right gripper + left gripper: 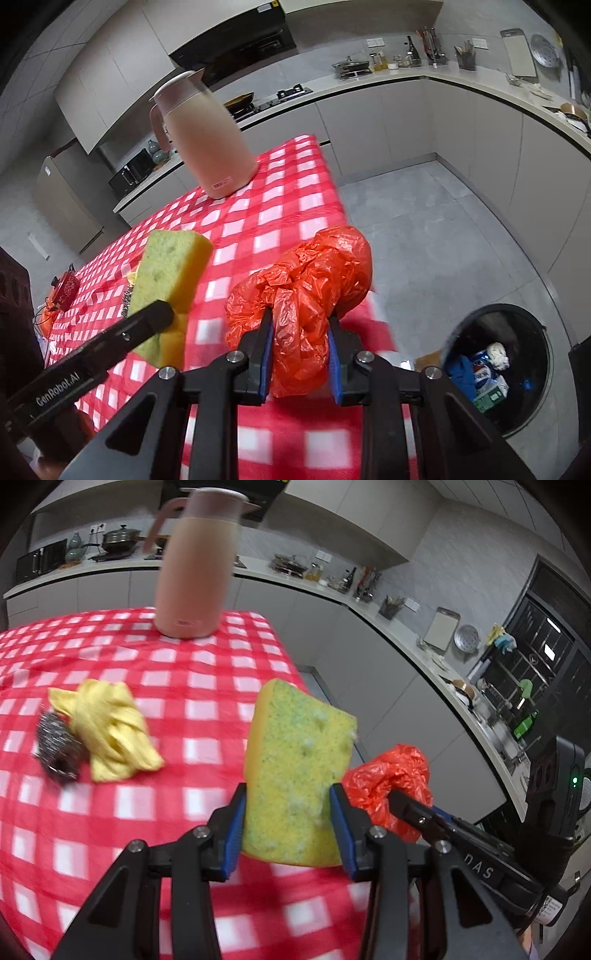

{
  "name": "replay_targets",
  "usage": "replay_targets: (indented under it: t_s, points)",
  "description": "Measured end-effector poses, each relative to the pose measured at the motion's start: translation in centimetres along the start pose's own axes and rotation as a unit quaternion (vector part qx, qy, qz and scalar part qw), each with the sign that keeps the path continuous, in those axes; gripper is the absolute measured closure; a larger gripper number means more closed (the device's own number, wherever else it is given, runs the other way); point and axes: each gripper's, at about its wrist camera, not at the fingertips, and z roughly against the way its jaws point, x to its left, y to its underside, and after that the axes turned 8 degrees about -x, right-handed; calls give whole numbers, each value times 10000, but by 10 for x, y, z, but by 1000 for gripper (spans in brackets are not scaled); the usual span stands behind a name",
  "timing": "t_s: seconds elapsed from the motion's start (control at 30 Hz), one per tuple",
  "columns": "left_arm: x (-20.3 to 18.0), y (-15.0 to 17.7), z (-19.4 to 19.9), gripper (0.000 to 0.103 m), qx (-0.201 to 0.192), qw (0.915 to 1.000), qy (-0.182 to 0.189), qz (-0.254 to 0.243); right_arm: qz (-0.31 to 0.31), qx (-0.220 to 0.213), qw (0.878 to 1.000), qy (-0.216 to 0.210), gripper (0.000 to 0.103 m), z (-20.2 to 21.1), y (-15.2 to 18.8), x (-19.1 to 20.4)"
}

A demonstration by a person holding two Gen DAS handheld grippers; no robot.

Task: Collect trash
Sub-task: 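Carry the sponge and red bag over the bin and release both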

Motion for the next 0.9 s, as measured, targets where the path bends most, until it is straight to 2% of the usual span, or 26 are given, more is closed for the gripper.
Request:
replay_targets:
  t_s: [0.23, 0.5, 0.7, 0.9]
  points:
    - [-59, 15, -22, 59, 214, 9989, 365, -197, -233, -135, 9989, 371, 77, 39, 5, -59]
    - [-133, 42, -59, 59, 636, 9944, 666, -512, -612, -143, 9928, 1018, 77, 78, 18, -156]
    - [-169, 71, -100, 59, 1116, 9907, 589, -504, -735, 143, 9894, 1246, 77, 76, 36, -211]
    - [-188, 91, -126, 57, 1325, 9893, 325, -526, -813, 499, 9873, 1274, 77, 59, 52, -260]
